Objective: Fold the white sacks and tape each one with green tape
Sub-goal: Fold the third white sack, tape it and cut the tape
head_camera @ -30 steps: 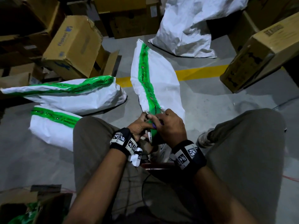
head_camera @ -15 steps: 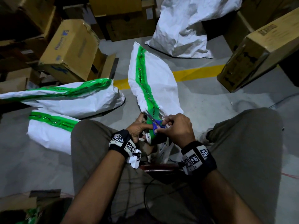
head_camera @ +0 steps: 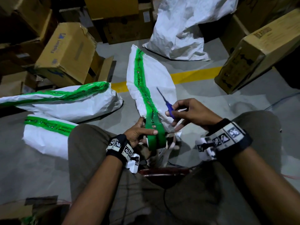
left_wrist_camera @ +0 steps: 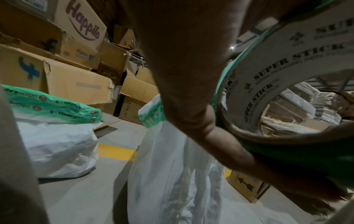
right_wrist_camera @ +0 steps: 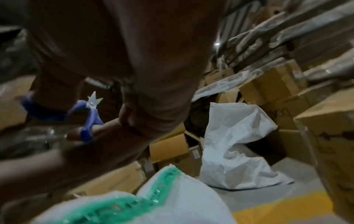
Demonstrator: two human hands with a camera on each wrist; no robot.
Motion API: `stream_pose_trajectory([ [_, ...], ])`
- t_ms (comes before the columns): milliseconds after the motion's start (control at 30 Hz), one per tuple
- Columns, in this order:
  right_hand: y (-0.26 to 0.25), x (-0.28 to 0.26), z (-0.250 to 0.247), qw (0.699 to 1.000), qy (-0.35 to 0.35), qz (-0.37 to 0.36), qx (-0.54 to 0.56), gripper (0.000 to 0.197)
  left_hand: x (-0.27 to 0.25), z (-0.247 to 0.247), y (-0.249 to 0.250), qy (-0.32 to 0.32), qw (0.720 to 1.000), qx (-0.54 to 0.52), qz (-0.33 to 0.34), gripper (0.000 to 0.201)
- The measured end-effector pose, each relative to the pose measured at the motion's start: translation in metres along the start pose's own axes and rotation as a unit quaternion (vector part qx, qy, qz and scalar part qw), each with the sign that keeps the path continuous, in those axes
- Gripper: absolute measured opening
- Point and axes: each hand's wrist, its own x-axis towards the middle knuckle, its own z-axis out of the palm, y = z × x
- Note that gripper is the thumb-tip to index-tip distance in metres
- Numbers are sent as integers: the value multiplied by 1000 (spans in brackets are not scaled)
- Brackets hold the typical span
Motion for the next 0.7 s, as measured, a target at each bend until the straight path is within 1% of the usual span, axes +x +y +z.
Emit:
stream_pose_trajectory([
  [67,0,7,-19,998,-39,26,-48,46,1,0,0,-1,1000,-6,-5,102],
  [133,13,15,-32,989,-89,85,-77,57,2,0,-1,-2,1000,-12,-2,105],
  [200,31,23,-35,980,-131,146,-28,65,2,-1,-2,-6,1000,-21,6,108],
  [267,42,33,-35,975,-142,173,14,68,3,-2,-2,-12,1000,-26,8,109],
  [333,47,44,-37,970,-159,181,14,61,4,-6,-3,-19,999,-29,5,111],
  [367,48,48,-37,966,-172,193,14,53,5,-7,-4,-24,999,-28,2,111],
  [467,59,58,-43,950,-197,243,2,29,5,-8,-5,-28,999,-28,-5,100],
  [500,63,60,-44,943,-204,261,5,25,6,-9,-6,-28,999,-31,-8,97],
  [567,72,64,-44,932,-219,288,34,25,7,-9,-9,-29,999,-39,-14,97],
  [667,80,72,-43,926,-198,305,101,12,10,-12,-12,-38,998,-58,-13,94],
  [700,83,74,-42,923,-197,308,116,16,10,-12,-12,-40,997,-60,-12,92],
])
